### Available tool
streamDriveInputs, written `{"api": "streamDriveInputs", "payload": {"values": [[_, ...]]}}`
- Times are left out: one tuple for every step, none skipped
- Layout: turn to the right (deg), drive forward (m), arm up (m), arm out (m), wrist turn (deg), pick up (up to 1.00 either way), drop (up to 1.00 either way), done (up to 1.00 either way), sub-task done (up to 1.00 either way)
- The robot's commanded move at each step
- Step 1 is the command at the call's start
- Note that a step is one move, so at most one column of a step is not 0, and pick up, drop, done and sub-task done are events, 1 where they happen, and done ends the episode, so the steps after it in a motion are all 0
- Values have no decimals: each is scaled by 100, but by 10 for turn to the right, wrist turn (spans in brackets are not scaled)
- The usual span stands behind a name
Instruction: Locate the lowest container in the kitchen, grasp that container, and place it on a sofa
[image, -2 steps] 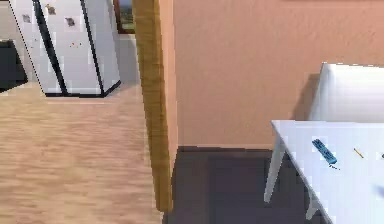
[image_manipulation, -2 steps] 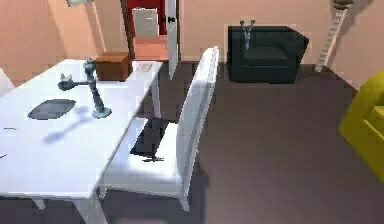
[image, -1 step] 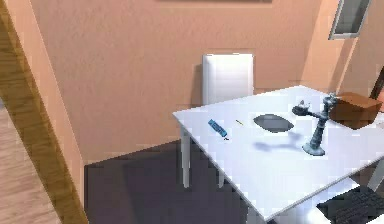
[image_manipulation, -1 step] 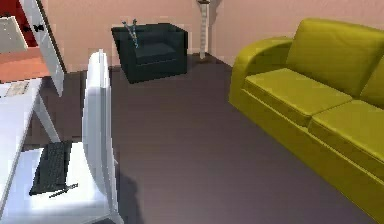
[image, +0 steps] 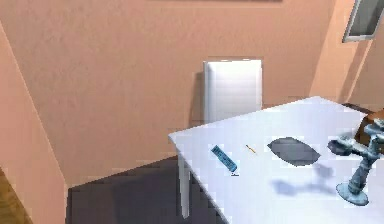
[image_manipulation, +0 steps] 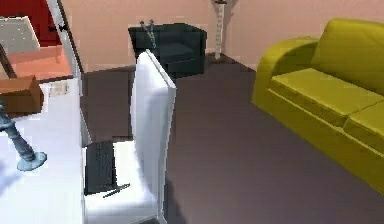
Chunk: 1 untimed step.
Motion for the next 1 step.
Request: {"api": "streamDriveInputs", "payload": {"values": [[-450,0,0,0,0,0,0,0,0]]}}
